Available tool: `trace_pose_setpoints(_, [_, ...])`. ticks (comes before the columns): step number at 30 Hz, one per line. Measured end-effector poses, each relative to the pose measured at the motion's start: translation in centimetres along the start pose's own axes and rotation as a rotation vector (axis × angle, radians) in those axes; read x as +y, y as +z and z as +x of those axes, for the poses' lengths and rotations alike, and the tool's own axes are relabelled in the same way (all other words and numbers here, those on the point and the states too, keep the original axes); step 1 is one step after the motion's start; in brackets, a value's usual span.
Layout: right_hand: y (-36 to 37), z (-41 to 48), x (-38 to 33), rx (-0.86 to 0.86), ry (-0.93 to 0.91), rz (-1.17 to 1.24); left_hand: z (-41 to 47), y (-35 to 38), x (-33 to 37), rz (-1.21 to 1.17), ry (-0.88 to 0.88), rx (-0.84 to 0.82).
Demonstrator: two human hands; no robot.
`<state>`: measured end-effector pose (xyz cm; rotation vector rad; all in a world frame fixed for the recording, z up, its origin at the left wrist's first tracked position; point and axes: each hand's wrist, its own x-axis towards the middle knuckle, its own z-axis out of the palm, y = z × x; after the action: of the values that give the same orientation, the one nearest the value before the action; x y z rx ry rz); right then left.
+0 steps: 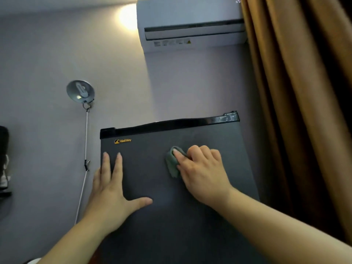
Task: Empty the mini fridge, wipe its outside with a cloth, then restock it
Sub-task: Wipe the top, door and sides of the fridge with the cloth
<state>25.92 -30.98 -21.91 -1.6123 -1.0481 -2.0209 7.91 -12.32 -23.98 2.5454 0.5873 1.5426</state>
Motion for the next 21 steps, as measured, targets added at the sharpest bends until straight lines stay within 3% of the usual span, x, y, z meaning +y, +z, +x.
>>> trace_pose_setpoints(6, [0.1,2.2,2.9,0.055,0.365,-0.001,0.1,-0.1,-0.3,0.044,0.014,0.002])
trace_pose_setpoints(10, [0.8,2.5,-2.3,0.013,0.127,0.062,0.2,-0.1,-0.7,0.042,0.030,-0.007])
trace_pose_setpoints(17, [2.6,6.2,-7.7,-0.009,-0.041,0.132,-0.7,-3.2,-4.7,-0.172,0.070,-0.196])
trace_pose_setpoints(21, [3.6,7.5,-12.7,-0.084,-0.132,0.180,-2.0,-4.2,-7.0,-0.149,0.041,-0.195])
